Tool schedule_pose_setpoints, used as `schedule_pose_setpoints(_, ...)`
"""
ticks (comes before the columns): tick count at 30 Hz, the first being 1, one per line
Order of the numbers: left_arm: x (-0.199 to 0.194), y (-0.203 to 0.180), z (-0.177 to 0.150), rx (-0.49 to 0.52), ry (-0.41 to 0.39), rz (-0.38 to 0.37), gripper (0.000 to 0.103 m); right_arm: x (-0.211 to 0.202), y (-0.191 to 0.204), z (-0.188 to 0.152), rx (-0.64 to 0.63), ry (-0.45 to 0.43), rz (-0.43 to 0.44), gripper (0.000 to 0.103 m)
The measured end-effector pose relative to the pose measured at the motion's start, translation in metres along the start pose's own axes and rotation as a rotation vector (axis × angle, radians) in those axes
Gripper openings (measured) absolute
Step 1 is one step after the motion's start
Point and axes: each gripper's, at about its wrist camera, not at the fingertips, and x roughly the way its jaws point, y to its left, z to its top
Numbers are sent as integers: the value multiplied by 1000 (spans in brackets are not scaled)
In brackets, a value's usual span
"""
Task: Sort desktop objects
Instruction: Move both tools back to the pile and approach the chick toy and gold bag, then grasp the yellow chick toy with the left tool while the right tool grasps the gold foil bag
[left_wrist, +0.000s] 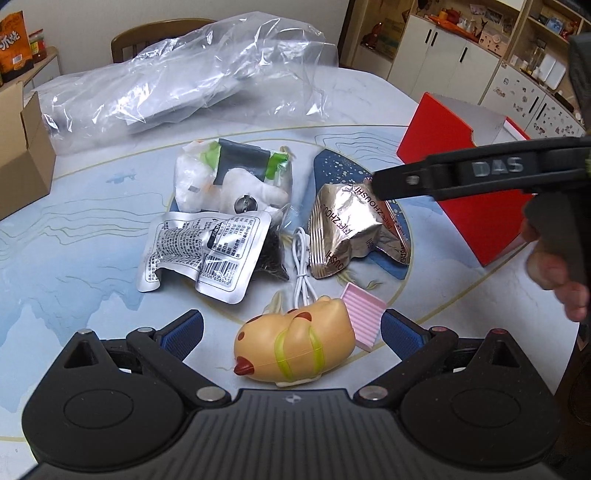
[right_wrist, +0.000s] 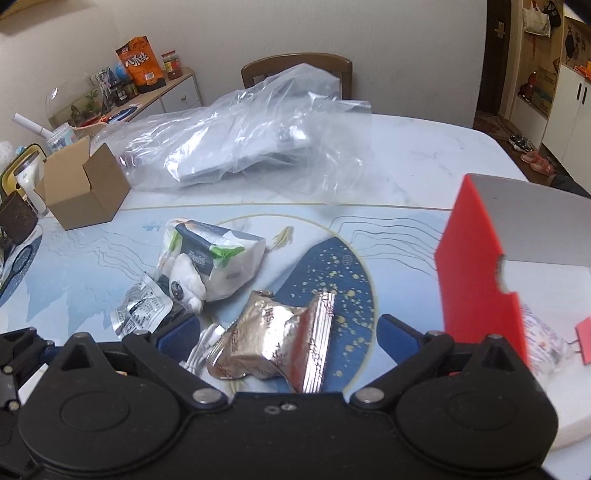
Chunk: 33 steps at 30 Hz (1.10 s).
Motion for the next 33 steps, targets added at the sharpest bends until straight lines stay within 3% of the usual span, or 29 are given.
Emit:
schedule_pose_setpoints(10,11,0,0,-39,21,12,103,41,3,1,7,72,-7,102)
schedule_pose_setpoints(23,20,2,-5,-78,33,49,102,62,2,-2,2,122,-12,101)
schedule_pose_setpoints(28,18,4,-6,-94,24,36,101,64,2,-2,10,136,10,92)
schedule_pose_setpoints(33,19,4,-6,-93,32,34,92,65,2,-3,30,145,27,83)
